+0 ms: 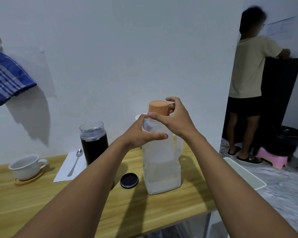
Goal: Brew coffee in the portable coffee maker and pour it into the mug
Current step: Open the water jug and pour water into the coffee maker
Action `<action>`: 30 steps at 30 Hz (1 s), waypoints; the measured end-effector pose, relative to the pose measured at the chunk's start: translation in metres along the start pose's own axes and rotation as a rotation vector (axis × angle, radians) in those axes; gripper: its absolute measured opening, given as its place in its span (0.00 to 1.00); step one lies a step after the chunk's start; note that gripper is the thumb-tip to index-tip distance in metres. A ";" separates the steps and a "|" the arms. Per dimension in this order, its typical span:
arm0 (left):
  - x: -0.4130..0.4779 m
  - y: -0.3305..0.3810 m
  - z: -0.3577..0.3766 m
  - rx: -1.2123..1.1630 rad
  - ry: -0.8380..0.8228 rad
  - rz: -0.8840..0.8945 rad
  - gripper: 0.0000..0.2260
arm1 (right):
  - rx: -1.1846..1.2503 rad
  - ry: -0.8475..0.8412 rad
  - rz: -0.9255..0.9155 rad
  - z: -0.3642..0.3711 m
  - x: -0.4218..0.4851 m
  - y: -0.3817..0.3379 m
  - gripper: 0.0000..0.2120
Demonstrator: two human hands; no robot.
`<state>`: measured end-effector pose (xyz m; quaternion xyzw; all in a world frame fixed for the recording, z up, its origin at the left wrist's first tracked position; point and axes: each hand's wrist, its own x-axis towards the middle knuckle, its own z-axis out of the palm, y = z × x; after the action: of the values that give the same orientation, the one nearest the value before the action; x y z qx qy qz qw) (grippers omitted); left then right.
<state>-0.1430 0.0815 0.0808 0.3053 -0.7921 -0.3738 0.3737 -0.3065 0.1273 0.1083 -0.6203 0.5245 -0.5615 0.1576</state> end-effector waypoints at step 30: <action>-0.007 0.009 0.003 0.035 0.070 -0.121 0.40 | 0.022 0.236 0.074 -0.041 -0.048 0.029 0.32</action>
<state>-0.1441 0.0925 0.0840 0.3719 -0.7651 -0.3708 0.3724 -0.3469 0.1722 0.0732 -0.5285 0.5556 -0.6302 0.1222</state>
